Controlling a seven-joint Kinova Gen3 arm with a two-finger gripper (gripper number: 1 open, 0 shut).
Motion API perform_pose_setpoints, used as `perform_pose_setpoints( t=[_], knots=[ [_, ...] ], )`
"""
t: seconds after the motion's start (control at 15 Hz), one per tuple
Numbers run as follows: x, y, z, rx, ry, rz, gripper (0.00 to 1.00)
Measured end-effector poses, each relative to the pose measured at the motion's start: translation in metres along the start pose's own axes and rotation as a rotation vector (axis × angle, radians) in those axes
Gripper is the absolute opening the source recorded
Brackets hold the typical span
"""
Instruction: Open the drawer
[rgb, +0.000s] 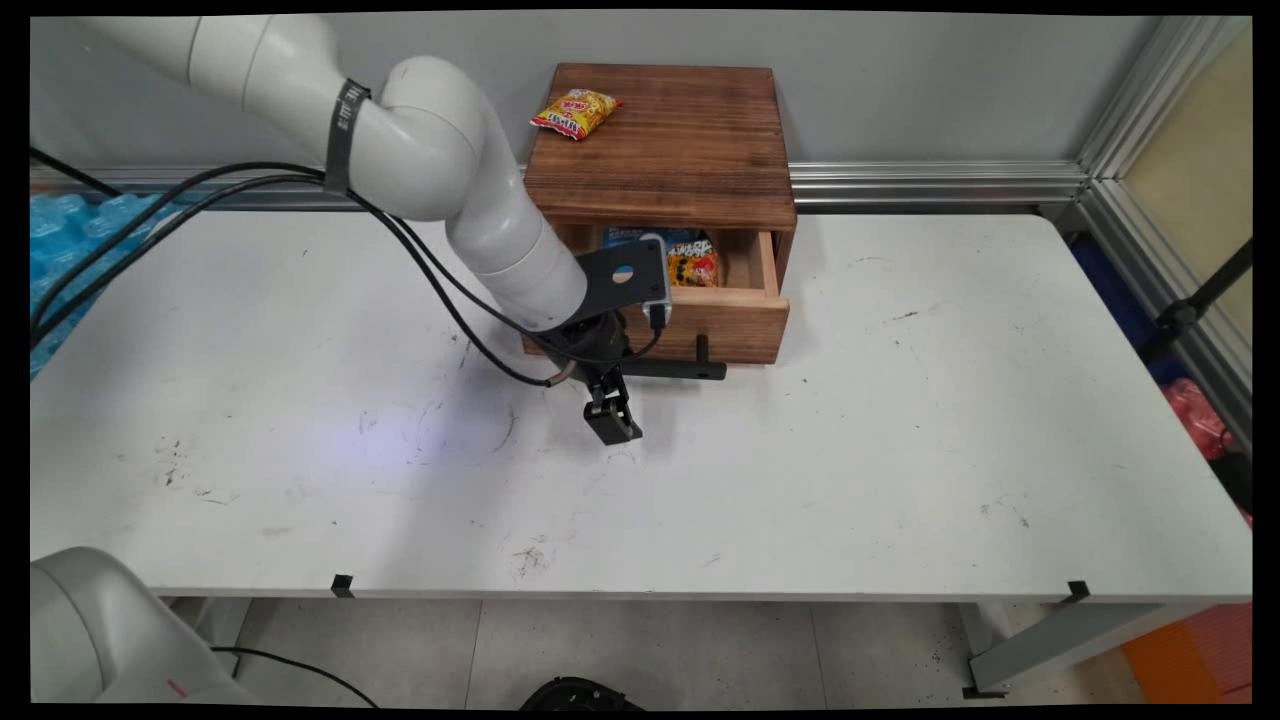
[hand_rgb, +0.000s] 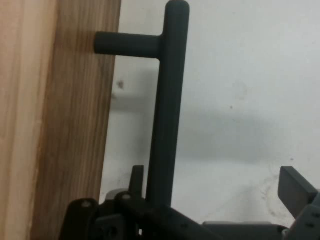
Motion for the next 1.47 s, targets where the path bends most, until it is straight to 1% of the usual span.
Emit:
perform_pose_setpoints(
  t=[0.6, 1.07, 1.47],
  knots=[
    [-0.001, 0.020, 0.001, -0.039, 0.000, 0.002, 1.00],
    [-0.001, 0.033, 0.001, -0.055, 0.001, 0.016, 1.00],
    [-0.001, 0.049, -0.001, -0.073, 0.001, 0.028, 1.00]
  ],
)
